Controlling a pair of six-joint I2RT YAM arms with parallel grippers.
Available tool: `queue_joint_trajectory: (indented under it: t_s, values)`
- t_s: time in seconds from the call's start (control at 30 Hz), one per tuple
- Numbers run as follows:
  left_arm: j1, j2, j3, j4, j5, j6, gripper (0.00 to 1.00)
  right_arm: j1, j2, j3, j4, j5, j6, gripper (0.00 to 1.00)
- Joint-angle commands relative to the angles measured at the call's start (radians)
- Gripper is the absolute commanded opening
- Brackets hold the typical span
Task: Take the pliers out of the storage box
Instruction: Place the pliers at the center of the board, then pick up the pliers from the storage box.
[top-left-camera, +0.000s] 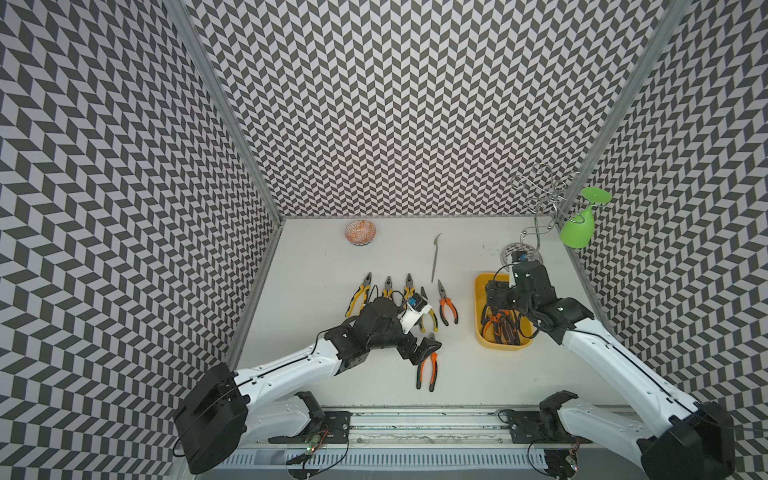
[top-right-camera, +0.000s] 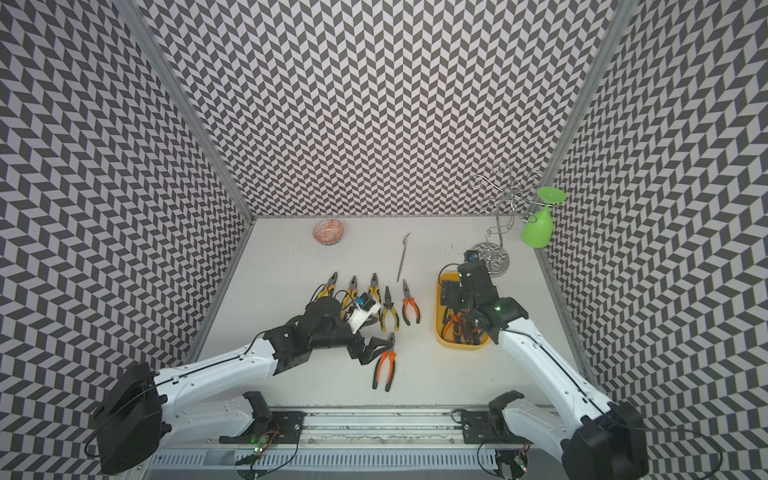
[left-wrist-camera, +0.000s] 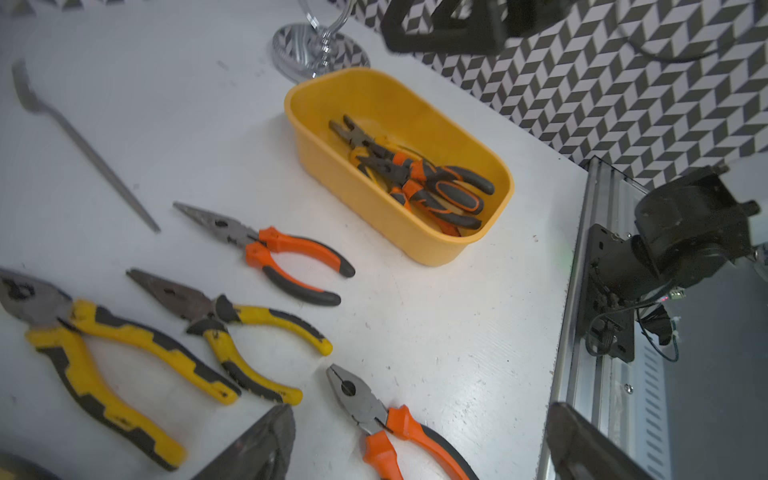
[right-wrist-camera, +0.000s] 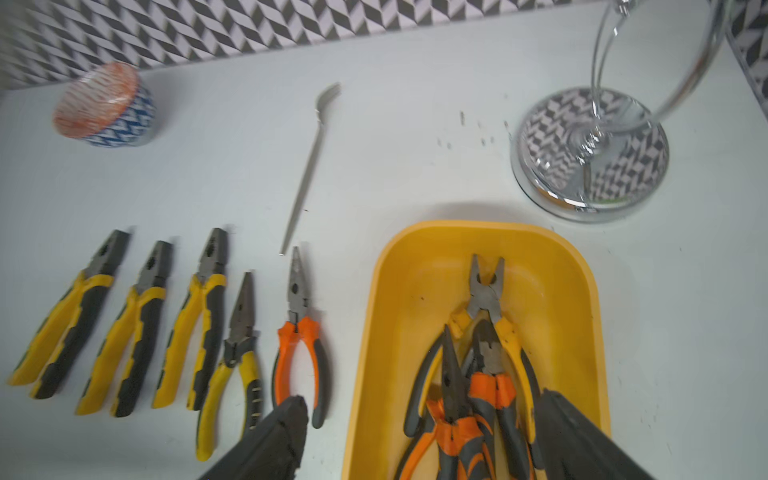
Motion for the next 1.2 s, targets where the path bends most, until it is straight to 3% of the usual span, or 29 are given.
queue_joint_trajectory:
  t_s: [0.0,0.13,0.23,0.33,0.53,0.63,1.03,1.17]
  values:
    - [-0.001,-0.023,0.058,0.053,0.079,0.204,0.98,-0.024,0.058,0.054,-0.116,-0.067,0.033,0.87]
    - [0.0,-0.01,0.105,-0.012,0.141,0.319,0.98,-0.039,0.179,0.121,-0.261,-0.072,0.017,0.78]
    - [-0.001,-0.007,0.105,-0.006,0.144,0.36,0.98,-0.039,0.224,0.1,-0.269,-0.085,0.002,0.68]
    - [0.0,0.004,0.106,-0.001,0.095,0.35,0.98,-0.039,0.257,0.086,-0.277,-0.086,0.001,0.6]
    - [0.003,0.002,0.099,0.007,0.119,0.373,0.98,-0.039,0.301,0.056,-0.285,-0.057,0.027,0.54]
    - [0.004,0.005,0.096,0.02,0.121,0.387,0.98,-0.039,0.304,0.042,-0.271,-0.06,0.031,0.43]
    - [0.036,0.009,0.095,0.029,0.121,0.355,0.98,-0.039,0.333,0.018,-0.248,-0.048,0.051,0.32]
    - [0.043,0.005,0.094,0.036,0.113,0.339,0.98,-0.039,0.328,0.021,-0.246,-0.04,0.057,0.18]
